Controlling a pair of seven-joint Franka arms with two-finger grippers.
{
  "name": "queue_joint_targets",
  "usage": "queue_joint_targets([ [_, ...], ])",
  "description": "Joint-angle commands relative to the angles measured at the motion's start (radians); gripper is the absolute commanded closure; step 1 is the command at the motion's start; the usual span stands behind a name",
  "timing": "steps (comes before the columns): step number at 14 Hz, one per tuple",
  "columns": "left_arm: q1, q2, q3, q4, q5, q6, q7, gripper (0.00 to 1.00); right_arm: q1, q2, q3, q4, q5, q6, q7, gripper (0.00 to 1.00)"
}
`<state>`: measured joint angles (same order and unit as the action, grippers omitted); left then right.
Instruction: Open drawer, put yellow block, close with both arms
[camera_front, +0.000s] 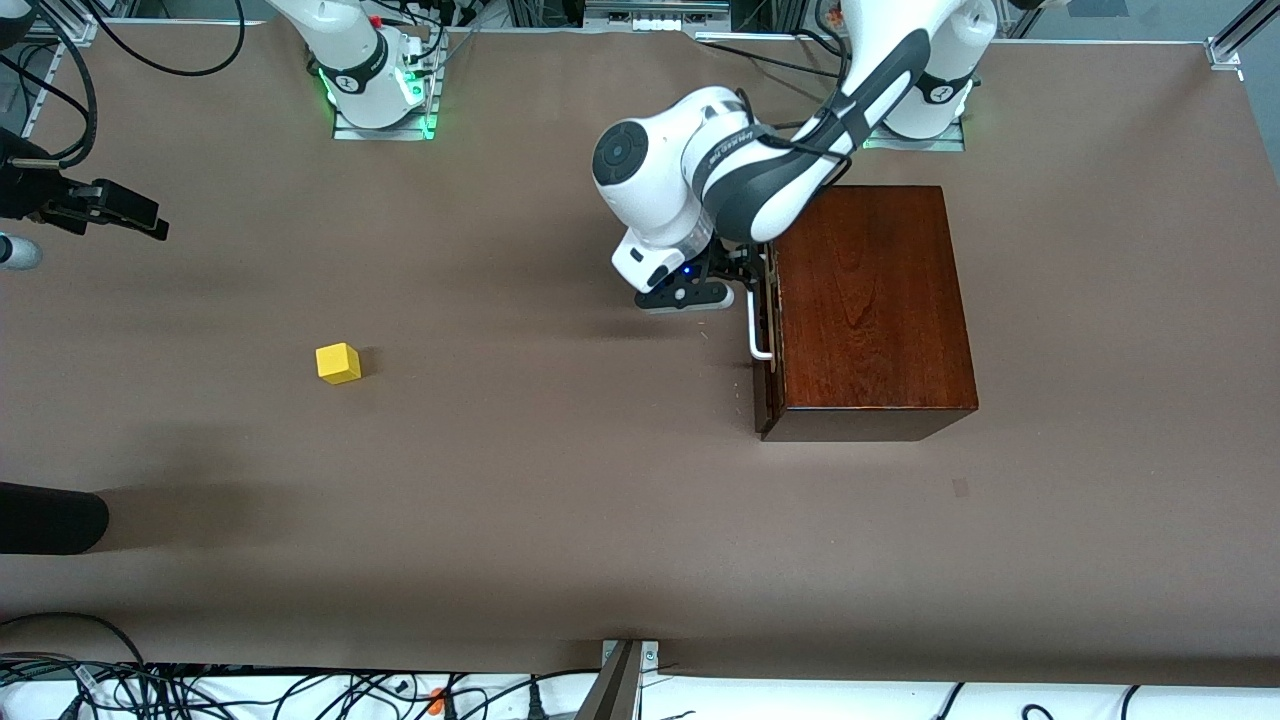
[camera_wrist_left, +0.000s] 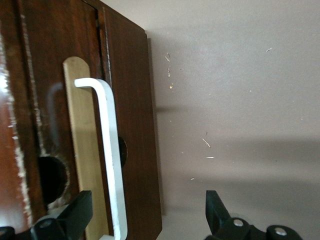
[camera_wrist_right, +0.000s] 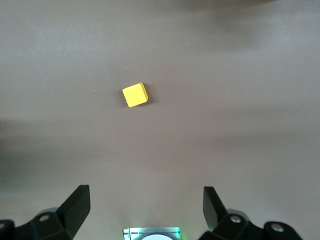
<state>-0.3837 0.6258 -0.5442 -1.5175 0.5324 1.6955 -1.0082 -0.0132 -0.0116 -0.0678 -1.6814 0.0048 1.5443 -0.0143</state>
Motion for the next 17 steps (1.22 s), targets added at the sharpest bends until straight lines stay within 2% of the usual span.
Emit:
queue_joint_targets([
  [1, 0.002, 0.017, 0.001, 0.013, 0.027, 0.001, 0.011, 0.0, -0.011, -0.011, 0.005, 0.005, 0.018, -0.015, 0.007, 0.0],
  [8, 0.034, 0.021, 0.004, -0.027, 0.029, 0.036, 0.014, 0.0, -0.011, -0.011, 0.005, 0.005, 0.018, -0.015, 0.007, 0.0],
  [17, 0.036, 0.067, 0.003, -0.016, 0.026, 0.084, 0.013, 0.0, -0.011, -0.011, 0.005, 0.005, 0.018, -0.015, 0.007, 0.0],
])
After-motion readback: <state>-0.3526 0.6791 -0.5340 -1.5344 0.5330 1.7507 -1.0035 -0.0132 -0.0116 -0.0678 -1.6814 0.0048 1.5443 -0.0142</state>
